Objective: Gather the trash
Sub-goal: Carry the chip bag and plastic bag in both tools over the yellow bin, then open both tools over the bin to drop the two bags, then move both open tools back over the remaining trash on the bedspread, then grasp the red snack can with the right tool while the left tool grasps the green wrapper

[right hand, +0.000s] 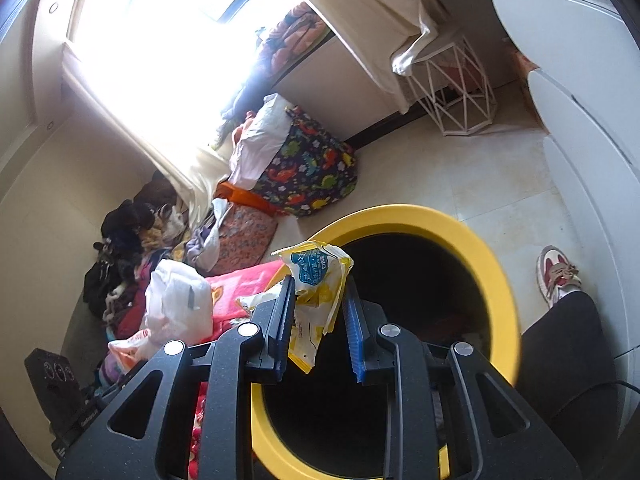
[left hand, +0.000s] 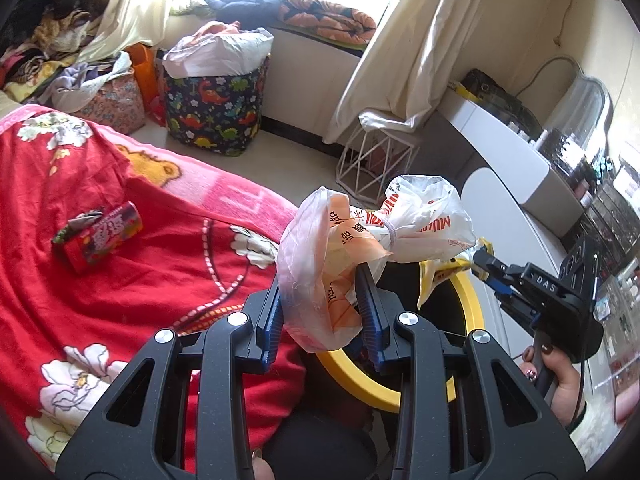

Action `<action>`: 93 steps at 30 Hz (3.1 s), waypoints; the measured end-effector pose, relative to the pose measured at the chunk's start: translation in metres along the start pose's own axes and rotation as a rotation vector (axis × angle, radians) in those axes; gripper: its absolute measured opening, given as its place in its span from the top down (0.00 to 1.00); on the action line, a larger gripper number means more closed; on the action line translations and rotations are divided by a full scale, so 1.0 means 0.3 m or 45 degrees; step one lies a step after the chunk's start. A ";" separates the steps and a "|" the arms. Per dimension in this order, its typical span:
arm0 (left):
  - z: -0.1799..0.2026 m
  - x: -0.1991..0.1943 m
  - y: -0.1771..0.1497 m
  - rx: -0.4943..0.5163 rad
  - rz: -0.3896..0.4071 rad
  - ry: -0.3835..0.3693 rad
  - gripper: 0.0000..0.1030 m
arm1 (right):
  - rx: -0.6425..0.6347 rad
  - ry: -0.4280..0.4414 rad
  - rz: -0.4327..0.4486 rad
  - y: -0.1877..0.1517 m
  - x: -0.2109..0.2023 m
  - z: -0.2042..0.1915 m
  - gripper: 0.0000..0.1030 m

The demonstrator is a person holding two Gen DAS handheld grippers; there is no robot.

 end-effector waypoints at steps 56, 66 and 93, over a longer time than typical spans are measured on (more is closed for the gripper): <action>-0.250 -0.071 -0.009 -0.233 0.091 0.163 0.11 | -0.354 0.054 -0.173 -0.087 0.174 -0.394 0.29; -0.523 -0.197 -0.024 -0.445 0.171 0.220 0.11 | -0.461 0.081 -0.321 -0.125 0.388 -0.626 0.29; -0.842 -0.127 -0.051 -0.688 0.031 0.012 0.59 | -0.166 0.047 -0.664 -0.150 1.039 -0.797 0.53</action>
Point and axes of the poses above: each gripper's, at about its wrist camera, not at the fingertips, and x roughly the way its jaws point, z to its right, y to its top, the point moved 3 cm from there along x, roughly the way its jaws point, and after that the axes turned 15 degrees about -z, right-handed, at the moved point
